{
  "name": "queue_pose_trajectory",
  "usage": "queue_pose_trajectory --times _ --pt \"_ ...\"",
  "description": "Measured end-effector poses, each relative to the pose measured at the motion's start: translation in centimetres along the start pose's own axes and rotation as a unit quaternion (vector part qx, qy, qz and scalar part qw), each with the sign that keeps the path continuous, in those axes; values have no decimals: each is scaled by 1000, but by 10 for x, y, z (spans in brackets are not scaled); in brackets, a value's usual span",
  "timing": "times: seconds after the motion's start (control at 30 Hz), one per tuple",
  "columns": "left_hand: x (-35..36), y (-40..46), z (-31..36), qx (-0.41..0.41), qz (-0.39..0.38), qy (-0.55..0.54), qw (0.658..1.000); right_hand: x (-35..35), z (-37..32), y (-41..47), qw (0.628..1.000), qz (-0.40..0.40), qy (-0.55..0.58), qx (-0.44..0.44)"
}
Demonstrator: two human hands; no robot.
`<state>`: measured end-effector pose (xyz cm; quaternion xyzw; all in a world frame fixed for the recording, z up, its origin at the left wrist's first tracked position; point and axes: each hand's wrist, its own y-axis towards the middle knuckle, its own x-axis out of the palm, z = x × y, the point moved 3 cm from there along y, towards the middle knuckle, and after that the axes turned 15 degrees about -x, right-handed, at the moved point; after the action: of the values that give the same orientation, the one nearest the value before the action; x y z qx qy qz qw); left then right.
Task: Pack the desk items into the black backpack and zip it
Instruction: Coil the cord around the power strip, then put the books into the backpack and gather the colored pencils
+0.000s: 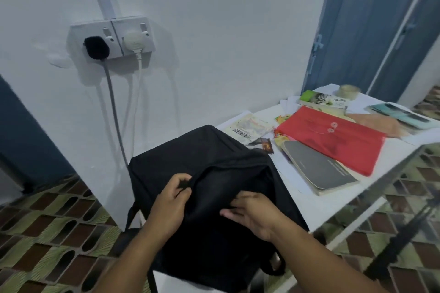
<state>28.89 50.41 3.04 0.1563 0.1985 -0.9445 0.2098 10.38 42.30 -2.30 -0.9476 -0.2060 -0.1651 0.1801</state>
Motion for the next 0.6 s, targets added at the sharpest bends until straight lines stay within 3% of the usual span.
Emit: queue_pose_trajectory --times 0.07,0.13,0.2,0.27,0.33,0.4,0.6 --pt "12 1 -1 67 30 171 983 -16 -10 -19 998 53 34 -13" --pt "32 -5 1 142 72 330 931 -28 -23 -37 995 86 5 -46" --pt "58 -12 8 183 74 402 894 -41 -34 -49 988 116 -46 -86" --pt "89 -19 17 195 5 413 890 -59 -42 -60 981 143 -75 -109" --pt "112 -23 20 145 -87 390 905 -74 -48 -65 974 160 -102 -126" --pt "134 -24 20 107 -127 355 920 -93 -52 -69 970 162 -117 -140" --pt "180 -20 44 180 14 235 955 -150 -64 -69 972 136 -116 -156"
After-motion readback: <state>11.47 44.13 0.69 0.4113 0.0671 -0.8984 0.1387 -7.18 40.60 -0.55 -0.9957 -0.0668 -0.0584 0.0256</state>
